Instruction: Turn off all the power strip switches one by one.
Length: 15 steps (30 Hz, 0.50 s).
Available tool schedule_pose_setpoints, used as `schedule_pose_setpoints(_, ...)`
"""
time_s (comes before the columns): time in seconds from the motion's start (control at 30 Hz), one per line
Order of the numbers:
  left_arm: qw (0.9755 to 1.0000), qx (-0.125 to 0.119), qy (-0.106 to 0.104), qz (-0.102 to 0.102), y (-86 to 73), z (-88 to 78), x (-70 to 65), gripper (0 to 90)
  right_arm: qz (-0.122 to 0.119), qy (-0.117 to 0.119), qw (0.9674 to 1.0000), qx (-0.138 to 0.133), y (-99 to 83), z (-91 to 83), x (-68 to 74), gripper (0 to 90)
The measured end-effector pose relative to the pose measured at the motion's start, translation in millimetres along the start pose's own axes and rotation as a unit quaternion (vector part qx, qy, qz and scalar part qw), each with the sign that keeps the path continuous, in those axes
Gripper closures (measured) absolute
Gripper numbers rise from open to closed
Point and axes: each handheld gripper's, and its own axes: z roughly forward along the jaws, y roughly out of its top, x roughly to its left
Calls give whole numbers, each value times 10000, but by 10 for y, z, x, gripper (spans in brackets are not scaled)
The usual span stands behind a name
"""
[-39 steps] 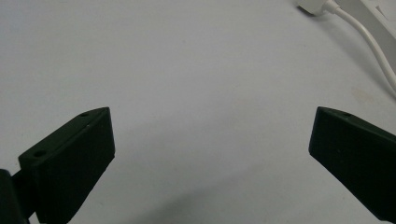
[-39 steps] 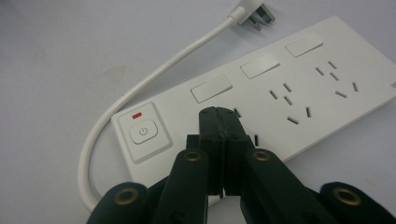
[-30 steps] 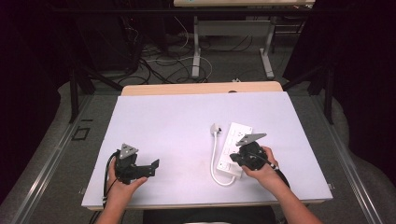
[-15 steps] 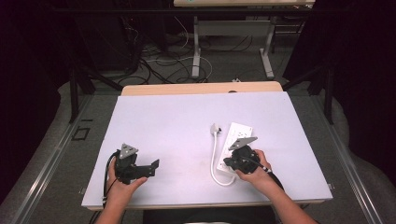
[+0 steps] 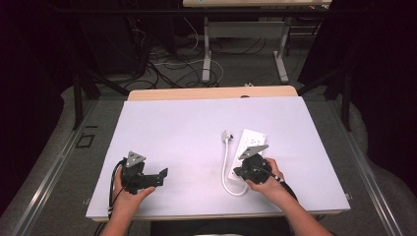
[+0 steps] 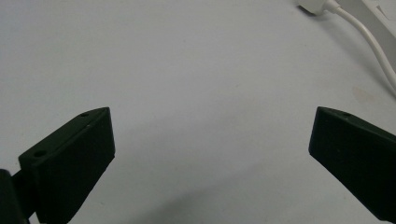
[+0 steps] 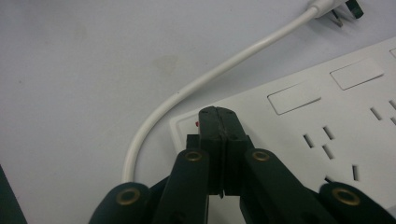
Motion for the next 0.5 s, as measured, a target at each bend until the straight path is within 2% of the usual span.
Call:
schedule_pose_setpoints(0.37, 10000, 13, 4, -18, 1, 3, -12, 5, 35, -9, 10000, -28, -3, 25, -2, 900)
schedule_pose_setpoints(0.43, 10000, 14, 7, -19, 1, 2, -14, 5, -71, -14, 10000, -14, -5, 26, -2, 900)
schedule_pose_setpoints(0.5, 10000, 12, 10, -20, 1, 2, -14, 5, -64, -42, 10000, 60, -1, 27, 12, 900)
